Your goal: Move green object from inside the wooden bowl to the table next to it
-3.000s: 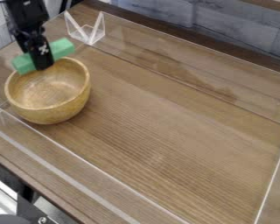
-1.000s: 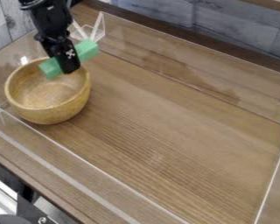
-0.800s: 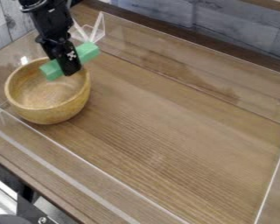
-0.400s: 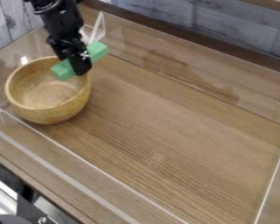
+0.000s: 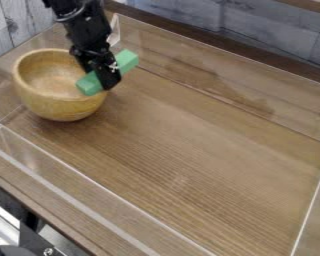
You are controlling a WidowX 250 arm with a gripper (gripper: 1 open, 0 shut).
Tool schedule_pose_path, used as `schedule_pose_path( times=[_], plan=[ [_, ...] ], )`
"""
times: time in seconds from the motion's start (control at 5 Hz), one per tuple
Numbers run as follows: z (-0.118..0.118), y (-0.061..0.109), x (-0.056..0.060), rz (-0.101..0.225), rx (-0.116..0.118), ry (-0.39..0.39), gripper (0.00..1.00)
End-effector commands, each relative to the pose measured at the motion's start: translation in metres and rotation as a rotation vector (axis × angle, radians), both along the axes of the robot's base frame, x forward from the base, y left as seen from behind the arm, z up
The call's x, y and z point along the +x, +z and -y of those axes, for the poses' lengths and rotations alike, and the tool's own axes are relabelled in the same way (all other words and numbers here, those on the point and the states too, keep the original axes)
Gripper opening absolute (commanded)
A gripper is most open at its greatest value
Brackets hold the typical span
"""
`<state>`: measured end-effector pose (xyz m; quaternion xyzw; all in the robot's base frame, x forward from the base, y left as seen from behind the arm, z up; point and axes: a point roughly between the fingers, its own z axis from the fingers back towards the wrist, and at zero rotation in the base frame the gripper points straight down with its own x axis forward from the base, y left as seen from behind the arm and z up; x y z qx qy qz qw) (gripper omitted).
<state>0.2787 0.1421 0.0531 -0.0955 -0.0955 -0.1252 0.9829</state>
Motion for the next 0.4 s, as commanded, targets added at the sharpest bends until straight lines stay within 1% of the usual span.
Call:
schedule_pose_path(
  times=[0.0,0.2],
  plan=[
    [-0.0092,-0.0008,-0.0046,0.020,0.018,-0.017,0.00],
    [-0.0148,0.0071,-0.0083,0.039,0.006,-0.003,0.00]
  ],
)
